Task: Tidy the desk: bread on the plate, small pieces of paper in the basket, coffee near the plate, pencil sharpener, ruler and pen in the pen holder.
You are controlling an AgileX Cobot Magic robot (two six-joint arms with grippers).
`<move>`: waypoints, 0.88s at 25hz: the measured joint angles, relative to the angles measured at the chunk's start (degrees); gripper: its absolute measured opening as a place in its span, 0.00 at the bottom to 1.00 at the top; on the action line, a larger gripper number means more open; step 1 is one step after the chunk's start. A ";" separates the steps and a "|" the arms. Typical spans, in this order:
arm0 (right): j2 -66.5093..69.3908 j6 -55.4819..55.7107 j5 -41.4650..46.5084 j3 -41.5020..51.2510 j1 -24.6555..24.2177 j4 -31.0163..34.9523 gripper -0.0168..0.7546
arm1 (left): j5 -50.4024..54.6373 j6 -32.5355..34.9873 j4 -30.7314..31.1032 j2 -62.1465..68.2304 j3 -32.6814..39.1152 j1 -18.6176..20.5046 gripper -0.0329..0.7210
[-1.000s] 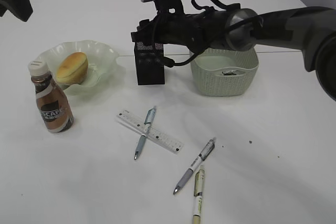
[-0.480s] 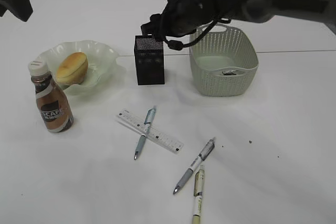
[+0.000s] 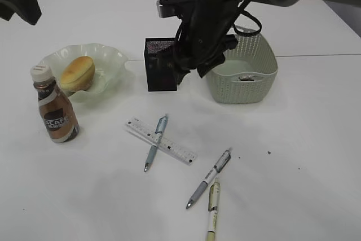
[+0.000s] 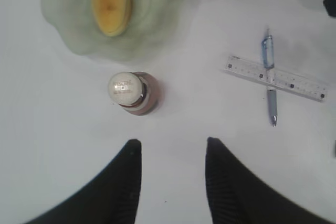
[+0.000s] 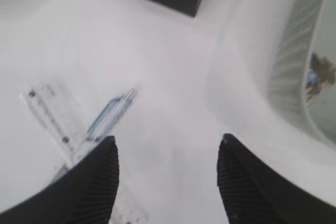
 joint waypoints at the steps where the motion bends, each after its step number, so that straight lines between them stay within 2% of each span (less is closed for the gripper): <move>1: -0.12 -1.93 2.36 -0.05 0.12 1.43 0.59 | 0.00 0.00 -0.62 0.00 0.00 0.00 0.45; 5: -0.17 -13.21 10.20 -0.05 0.49 11.06 0.59 | 0.00 0.00 -2.96 0.00 0.00 0.00 0.45; 9: -0.17 -25.76 13.85 -0.05 1.10 18.41 0.59 | 0.00 0.00 -4.84 0.00 0.00 0.00 0.45; 18: 1.70 -29.69 14.33 -0.15 1.37 20.73 0.59 | 0.00 0.00 -5.62 -1.07 0.00 0.00 0.45; 22: 4.05 -31.32 14.16 -0.15 1.77 19.67 0.59 | 0.00 0.00 -5.62 -1.07 0.00 0.00 0.45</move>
